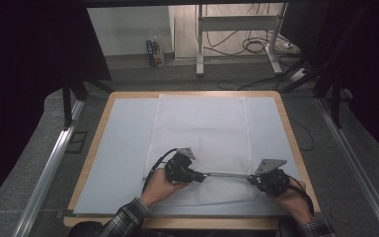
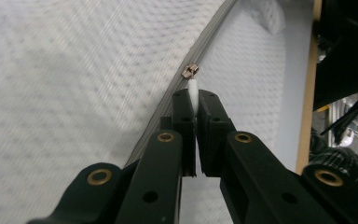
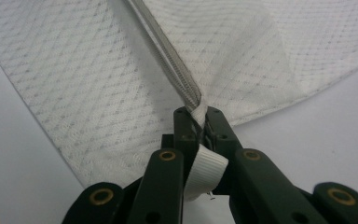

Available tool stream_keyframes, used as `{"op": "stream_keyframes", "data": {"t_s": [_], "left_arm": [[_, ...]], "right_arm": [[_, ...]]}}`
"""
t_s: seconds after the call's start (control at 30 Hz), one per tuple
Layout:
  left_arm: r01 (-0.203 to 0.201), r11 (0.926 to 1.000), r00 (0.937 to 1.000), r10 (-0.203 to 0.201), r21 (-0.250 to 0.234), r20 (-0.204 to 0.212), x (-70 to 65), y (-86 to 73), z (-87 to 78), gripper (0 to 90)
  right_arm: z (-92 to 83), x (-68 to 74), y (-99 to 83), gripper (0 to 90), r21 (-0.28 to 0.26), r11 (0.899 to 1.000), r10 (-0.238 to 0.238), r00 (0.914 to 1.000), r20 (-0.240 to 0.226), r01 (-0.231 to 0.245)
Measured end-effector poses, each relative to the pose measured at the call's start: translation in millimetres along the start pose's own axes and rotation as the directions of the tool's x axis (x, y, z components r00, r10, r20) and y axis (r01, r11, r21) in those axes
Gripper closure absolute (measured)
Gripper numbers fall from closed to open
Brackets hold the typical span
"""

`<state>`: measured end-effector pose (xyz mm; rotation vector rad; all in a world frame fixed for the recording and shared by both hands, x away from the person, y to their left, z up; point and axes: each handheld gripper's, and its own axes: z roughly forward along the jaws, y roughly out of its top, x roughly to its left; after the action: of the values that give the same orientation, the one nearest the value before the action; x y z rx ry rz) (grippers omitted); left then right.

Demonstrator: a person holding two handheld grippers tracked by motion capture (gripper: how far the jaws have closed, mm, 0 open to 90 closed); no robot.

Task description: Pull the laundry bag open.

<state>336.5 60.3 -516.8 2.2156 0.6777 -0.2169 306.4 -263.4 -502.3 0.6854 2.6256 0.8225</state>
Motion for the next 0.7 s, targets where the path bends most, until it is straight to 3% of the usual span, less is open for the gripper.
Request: {"op": "stream_keyframes", "data": {"t_s": [0.7], "left_arm": [[0.047,0.9984,0.9988,-0.048,-0.031,-0.013,4.7,-17.2,-19.9,87.5]], "right_arm": [[-0.9,-0.8,-0.4,84.4,-0.008,1.000,0.008,1.0000,-0.002,-0.008]]}}
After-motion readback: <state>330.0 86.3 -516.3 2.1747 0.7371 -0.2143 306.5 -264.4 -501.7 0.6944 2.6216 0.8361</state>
